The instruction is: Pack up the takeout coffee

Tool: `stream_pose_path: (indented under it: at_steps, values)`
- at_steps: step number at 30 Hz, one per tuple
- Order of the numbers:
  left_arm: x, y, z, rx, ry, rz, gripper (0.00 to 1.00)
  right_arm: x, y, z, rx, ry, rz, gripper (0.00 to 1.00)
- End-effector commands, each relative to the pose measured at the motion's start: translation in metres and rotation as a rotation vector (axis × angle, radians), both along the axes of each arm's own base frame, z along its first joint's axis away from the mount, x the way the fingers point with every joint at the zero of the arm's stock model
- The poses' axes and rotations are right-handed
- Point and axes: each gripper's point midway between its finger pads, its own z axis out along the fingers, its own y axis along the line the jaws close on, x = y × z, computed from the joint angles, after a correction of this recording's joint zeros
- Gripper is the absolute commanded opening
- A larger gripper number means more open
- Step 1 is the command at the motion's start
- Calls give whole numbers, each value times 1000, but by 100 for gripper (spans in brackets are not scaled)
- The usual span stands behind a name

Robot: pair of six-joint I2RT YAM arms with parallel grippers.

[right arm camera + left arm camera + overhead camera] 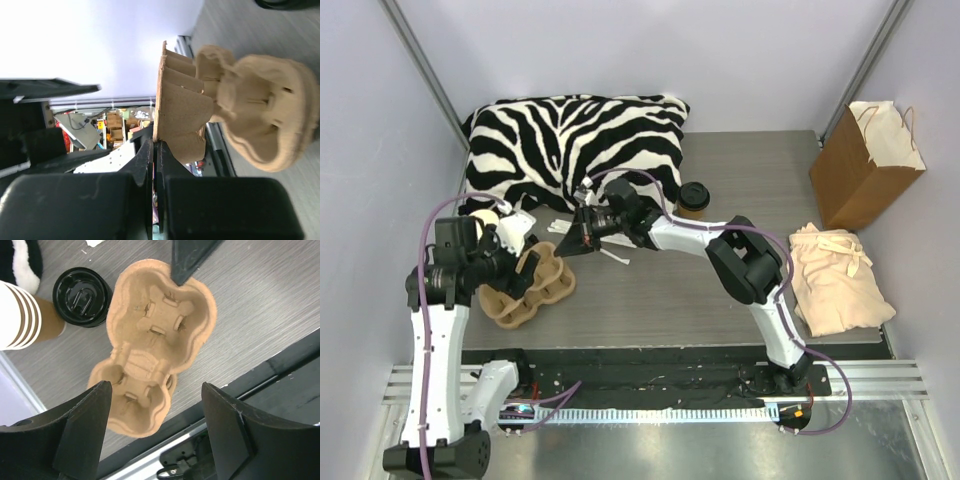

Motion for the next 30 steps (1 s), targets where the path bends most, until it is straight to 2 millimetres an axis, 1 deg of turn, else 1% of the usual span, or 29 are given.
stream_pose_path:
  at_steps: [1, 2, 4, 5, 6, 7, 8, 9, 10, 11, 12, 13, 14, 15, 16, 17, 18, 19, 20, 21, 22, 24, 26, 27, 28, 29, 30]
  values:
    - [14, -4, 21, -91, 13, 41, 77, -4, -9, 82, 170, -132, 13, 1]
    - [19, -4, 30, -94, -10, 41, 77, -5, -10, 87, 181, -143, 15, 1]
    - [25, -4, 35, -94, -6, 30, 77, -7, -12, 91, 189, -154, 25, 1]
    - [29, -2, 45, -91, -26, 33, 77, -7, -15, 96, 192, -167, 26, 1]
    - [31, -2, 50, -94, -33, 30, 77, -6, -19, 98, 186, -175, 27, 1]
    - [32, -4, 50, -108, -7, 23, 77, -5, -23, 92, 153, -164, 26, 1]
    - [35, -6, 63, -112, -32, 11, 77, -6, -30, 96, 153, -216, 37, 1]
    - [35, -8, 67, -124, -29, 3, 77, 2, -39, 95, 135, -239, 27, 1]
    - [36, -13, 71, -151, -17, -17, 77, 4, -50, 86, 79, -211, 28, 1]
    - [35, -16, 73, -164, -8, -32, 77, 1, -60, 91, 85, -278, 50, 1]
    - [35, -18, 72, -173, 2, -44, 77, 10, -75, 87, 61, -287, 37, 1]
    - [34, -21, 70, -185, 22, -55, 77, 5, -88, 77, 2, -248, 46, 1]
    - [34, -25, 69, -205, 28, -71, 77, 3, -100, 71, -2, -325, 79, 1]
    - [33, -29, 67, -221, 34, -90, 77, 4, -118, 73, -20, -352, 73, 1]
    - [32, -33, 61, -234, 51, -105, 77, -7, -134, 59, -94, -315, 103, 1]
    - [33, -36, 58, -243, 51, -117, 77, -11, -147, 54, -123, -336, 119, 1]
    - [34, -45, 55, -251, 53, -141, 77, -11, -163, 48, -137, -456, 159, 1]
    - [33, -49, 46, -250, 77, -152, 77, -28, -182, 35, -212, -401, 206, 1]
    - [34, -52, 40, -241, 93, -155, 77, -35, -193, 28, -247, -411, 239, 1]
    - [34, -65, 39, -243, 92, -200, 77, -45, -213, 14, -301, -476, 325, 1]
    - [33, -70, 32, -243, 110, -210, 77, -49, -222, 6, -328, -491, 360, 1]
    - [36, -82, 27, -238, 111, -237, 77, -57, -240, -8, -372, -539, 447, 1]
    - [37, -90, 19, -241, 140, -251, 77, -57, -244, -19, -386, -543, 491, 1]
    - [36, -95, 16, -252, 155, -256, 77, -54, -242, -18, -372, -561, 509, 1]
    - [36, -96, 13, -262, 167, -250, 77, -52, -239, -26, -366, -533, 527, 1]
    - [36, -97, 11, -270, 174, -249, 77, -43, -233, -21, -346, -549, 526, 1]
    - [34, -98, 5, -275, 191, -242, 77, -42, -230, -20, -332, -536, 541, 1]
